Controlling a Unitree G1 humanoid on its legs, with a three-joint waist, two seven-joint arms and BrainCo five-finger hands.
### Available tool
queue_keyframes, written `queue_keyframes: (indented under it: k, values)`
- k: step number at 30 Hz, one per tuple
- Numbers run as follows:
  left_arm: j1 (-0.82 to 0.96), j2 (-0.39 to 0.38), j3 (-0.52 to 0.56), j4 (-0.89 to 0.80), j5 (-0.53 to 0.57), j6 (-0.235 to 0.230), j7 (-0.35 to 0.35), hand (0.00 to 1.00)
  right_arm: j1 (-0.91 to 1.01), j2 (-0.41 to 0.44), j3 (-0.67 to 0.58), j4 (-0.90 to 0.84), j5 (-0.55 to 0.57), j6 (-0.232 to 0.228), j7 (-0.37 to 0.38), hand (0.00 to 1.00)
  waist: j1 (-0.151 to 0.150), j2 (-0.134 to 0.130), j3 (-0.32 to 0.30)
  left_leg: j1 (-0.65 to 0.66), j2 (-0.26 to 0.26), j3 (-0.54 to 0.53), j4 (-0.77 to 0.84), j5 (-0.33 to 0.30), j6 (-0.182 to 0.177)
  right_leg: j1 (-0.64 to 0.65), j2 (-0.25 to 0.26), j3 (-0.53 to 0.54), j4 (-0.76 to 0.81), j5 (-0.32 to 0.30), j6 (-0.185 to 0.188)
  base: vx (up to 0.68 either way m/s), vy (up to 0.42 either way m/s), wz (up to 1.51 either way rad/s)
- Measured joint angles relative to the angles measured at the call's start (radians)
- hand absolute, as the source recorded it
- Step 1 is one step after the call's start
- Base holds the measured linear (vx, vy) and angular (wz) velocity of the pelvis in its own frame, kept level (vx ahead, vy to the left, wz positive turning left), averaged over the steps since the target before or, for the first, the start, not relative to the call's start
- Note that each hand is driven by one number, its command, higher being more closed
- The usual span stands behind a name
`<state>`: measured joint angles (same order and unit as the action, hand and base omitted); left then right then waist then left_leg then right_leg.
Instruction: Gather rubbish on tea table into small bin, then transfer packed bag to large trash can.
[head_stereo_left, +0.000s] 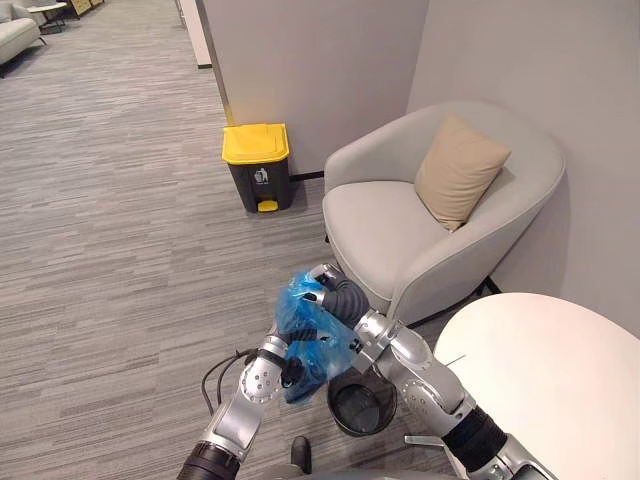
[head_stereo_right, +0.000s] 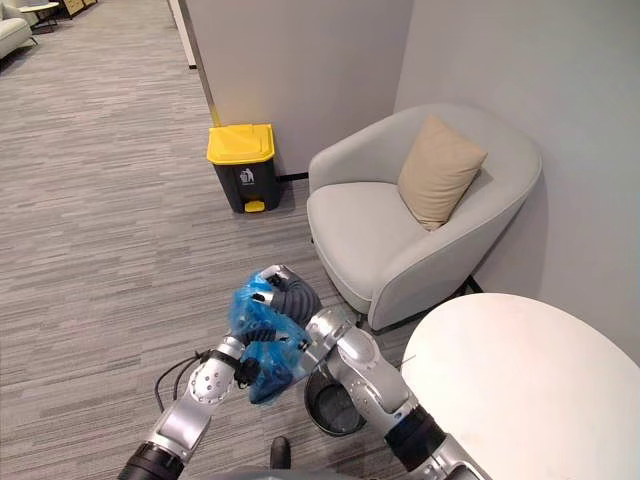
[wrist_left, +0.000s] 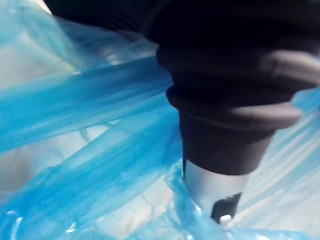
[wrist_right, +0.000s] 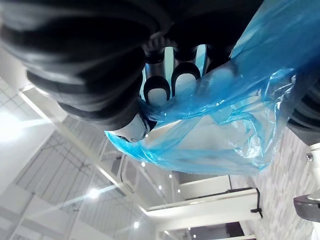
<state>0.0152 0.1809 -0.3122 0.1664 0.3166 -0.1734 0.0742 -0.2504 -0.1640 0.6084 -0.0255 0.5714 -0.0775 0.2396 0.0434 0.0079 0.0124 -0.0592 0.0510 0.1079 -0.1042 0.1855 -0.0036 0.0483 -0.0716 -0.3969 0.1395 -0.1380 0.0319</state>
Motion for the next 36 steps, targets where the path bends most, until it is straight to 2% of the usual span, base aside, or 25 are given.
queue_keyframes:
  k: [17,21,30,36]
  values:
    - [-0.015,0.001,-0.042,0.085,-0.003,0.001,0.025,0.00,-0.008,-0.004,0.100,0.000,-0.003,0.022,0.000,1.00,-0.001,0.001,-0.009,0.003,0.019,0.003,0.000,0.001,-0.013,0.006,0.016,0.013,0.004,0.006,-0.010,0.00,-0.008,-0.02]
    - [-0.018,0.001,-0.043,0.107,-0.004,0.003,0.039,0.00,-0.008,-0.005,0.101,0.000,-0.033,0.022,-0.001,1.00,-0.001,0.002,-0.009,0.003,0.030,0.003,0.000,0.002,-0.021,0.002,0.026,0.018,0.002,0.007,-0.015,-0.02,-0.028,-0.05]
    - [-0.015,-0.005,-0.039,0.119,-0.049,0.014,0.034,0.00,0.012,-0.001,0.080,0.011,-0.079,0.018,-0.005,1.00,-0.001,0.004,-0.008,0.001,0.041,0.002,0.000,0.006,-0.027,-0.001,0.037,0.020,0.002,0.000,-0.017,-0.01,-0.015,-0.01]
    - [-0.009,-0.022,-0.027,0.119,-0.062,0.017,0.033,0.00,0.054,0.037,-0.024,0.076,-0.134,0.004,-0.033,1.00,0.000,0.004,-0.008,0.002,0.040,-0.001,0.000,0.006,-0.028,-0.002,0.036,0.020,0.012,0.002,-0.021,0.02,-0.003,0.00]
